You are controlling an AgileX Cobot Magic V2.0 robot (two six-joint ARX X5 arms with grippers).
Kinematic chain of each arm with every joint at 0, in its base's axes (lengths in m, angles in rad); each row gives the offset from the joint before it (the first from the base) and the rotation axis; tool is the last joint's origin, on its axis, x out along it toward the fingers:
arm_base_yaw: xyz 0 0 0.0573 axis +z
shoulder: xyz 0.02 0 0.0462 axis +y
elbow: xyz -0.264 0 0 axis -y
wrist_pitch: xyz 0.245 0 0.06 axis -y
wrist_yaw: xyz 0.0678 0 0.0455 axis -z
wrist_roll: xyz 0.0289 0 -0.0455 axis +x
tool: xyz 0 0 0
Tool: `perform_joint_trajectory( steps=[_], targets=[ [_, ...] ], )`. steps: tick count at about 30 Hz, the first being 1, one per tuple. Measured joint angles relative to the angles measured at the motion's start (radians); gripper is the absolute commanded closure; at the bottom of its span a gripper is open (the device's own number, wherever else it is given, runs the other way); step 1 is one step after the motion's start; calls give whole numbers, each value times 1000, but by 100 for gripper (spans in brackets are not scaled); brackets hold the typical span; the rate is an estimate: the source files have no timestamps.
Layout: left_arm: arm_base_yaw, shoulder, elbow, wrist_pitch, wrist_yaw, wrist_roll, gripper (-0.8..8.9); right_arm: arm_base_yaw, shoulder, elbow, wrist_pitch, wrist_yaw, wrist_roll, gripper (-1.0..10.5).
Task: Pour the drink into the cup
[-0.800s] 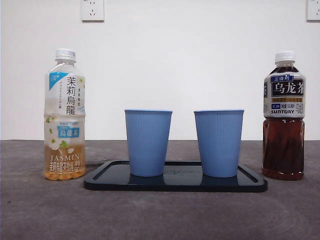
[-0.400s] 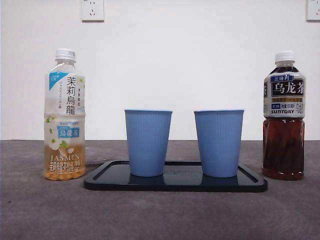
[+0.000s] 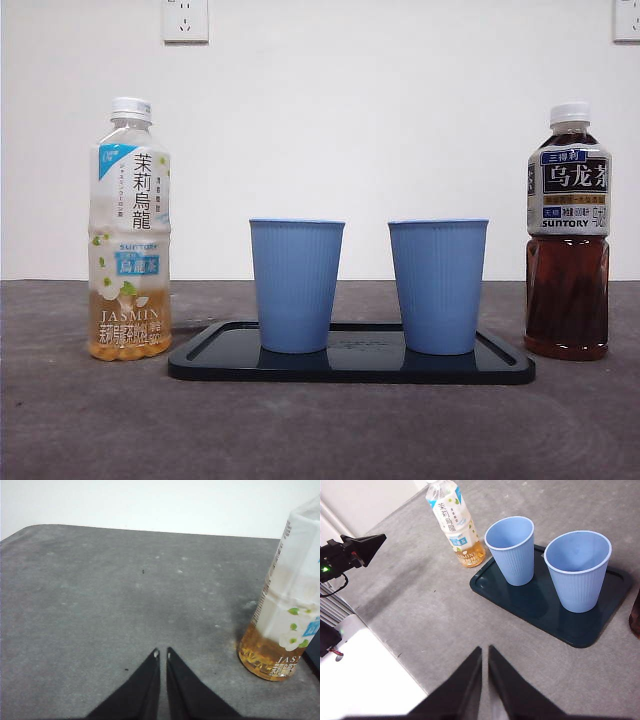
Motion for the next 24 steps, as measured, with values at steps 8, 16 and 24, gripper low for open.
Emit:
perform_joint_trajectory(
  steps=[8, 16, 24],
  targets=[
    [0, 0, 0, 0, 0, 0, 794, -23, -29, -2, 1, 16, -10, 931],
    [0, 0, 0, 0, 0, 0, 794, -138, -154, -220, 271, 329, -95, 931],
    [0, 0, 0, 0, 0, 0, 794, -206, -317, -618, 703, 549, -112, 931]
  ],
)
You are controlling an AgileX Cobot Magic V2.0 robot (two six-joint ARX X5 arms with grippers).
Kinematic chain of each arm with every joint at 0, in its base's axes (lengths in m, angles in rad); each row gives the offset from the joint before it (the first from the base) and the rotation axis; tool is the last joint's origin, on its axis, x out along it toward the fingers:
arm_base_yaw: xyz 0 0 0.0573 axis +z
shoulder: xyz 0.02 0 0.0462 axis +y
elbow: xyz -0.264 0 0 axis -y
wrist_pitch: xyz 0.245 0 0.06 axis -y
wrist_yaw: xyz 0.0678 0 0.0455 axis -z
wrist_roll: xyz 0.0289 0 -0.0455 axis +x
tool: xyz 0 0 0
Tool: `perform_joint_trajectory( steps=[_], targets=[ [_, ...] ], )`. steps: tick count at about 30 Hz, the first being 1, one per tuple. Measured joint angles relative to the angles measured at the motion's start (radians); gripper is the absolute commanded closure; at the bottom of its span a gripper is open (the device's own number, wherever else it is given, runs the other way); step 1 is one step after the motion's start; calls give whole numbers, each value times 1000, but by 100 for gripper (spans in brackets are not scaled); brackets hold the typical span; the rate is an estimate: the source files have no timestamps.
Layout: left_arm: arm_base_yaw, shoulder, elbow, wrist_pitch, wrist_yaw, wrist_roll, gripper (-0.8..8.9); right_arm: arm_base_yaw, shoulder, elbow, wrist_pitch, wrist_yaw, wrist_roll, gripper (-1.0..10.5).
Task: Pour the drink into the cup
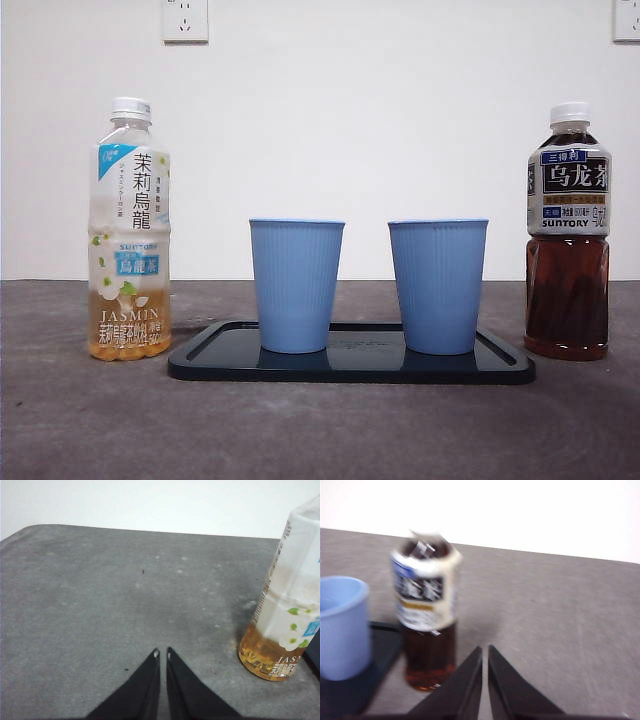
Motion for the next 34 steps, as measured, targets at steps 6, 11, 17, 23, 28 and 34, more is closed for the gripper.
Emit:
perform_joint_trajectory(
  steps=[6, 11, 17, 23, 28, 34],
  targets=[
    [0, 0, 0, 0, 0, 0, 794, -7, -71, -124, 40, 42, -1, 930],
    [0, 0, 0, 0, -1, 0, 794, -8, -98, -135, 3, 48, -1, 931],
    [0, 0, 0, 0, 0, 0, 794, -19, -109, -135, 0, 47, -1, 931],
    [0, 0, 0, 0, 0, 0, 794, -19, -109, -135, 3, 48, 0, 931],
    [0, 0, 0, 0, 0, 0, 794, -19, -109, -135, 3, 48, 0, 931],
    [0, 0, 0, 0, 0, 0, 794, -19, -109, -135, 3, 48, 0, 931]
  ],
)
